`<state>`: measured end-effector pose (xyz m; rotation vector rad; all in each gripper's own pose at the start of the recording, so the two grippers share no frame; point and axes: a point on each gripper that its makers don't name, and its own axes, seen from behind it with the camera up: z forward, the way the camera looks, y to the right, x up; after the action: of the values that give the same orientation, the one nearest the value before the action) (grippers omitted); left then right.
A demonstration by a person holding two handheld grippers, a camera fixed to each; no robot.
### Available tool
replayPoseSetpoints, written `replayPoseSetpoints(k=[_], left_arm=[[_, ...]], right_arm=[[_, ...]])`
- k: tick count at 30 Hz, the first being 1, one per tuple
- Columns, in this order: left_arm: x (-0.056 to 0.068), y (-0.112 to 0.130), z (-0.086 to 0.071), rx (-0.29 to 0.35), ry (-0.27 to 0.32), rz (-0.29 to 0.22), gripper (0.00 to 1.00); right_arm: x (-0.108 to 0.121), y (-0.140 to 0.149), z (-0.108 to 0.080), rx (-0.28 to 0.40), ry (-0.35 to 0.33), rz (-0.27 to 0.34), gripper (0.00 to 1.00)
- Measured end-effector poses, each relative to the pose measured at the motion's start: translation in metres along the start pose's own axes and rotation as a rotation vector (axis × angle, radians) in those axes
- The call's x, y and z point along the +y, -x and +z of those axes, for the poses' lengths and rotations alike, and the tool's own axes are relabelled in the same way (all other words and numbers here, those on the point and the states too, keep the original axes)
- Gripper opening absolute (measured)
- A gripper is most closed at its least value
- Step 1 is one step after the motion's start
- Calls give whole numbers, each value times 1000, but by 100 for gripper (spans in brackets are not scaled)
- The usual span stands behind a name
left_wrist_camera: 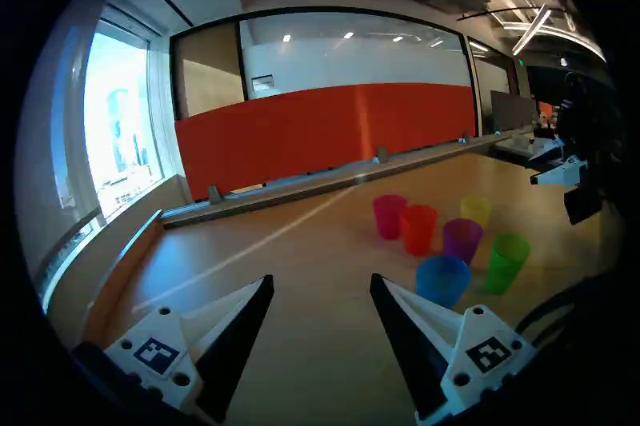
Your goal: Pour water
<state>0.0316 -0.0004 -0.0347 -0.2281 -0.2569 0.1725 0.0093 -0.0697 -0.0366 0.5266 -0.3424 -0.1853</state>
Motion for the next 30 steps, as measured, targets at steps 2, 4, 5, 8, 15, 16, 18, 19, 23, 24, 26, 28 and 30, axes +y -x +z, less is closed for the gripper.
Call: replayPoseSetpoints(k=[2,4,5,8,15,16,18,19,23,24,26,28,30], left_arm=[[-3,-5,-3,31,-16,-32,89],[-5,-10,-6,57,-25,-61,89],[-5,-12,-7,70,-28,-78,89],[-7,-15,-11,95,-34,-110,89],[-14,-18,-14,129,-71,-118,89],[-14,-19,-14,132,-75,-116,89],[-16,-21,-15,139,-83,-112,89],[-17,-22,-15,147,-90,-112,89],[-19,-27,-17,176,-109,-115,89],[-19,-28,-17,182,-112,-116,89],[-20,-31,-17,194,-118,-120,89],[-21,-33,-16,206,-123,-126,89],[-21,-35,-15,219,-128,-135,89]], right_arm=[[2,-2,1,17,19,8,96],[5,-4,2,31,40,13,96],[6,-6,2,38,53,16,96],[13,-12,3,68,97,19,96],[29,-27,2,148,207,37,96],[31,-28,2,157,218,44,96],[36,-30,2,176,241,58,96],[37,-30,2,183,248,67,96],[43,-35,-1,217,283,107,96],[45,-36,-2,226,292,117,96],[51,-40,-5,247,322,134,96],[56,-42,-8,267,351,148,96],[61,-43,-11,289,382,162,96]])
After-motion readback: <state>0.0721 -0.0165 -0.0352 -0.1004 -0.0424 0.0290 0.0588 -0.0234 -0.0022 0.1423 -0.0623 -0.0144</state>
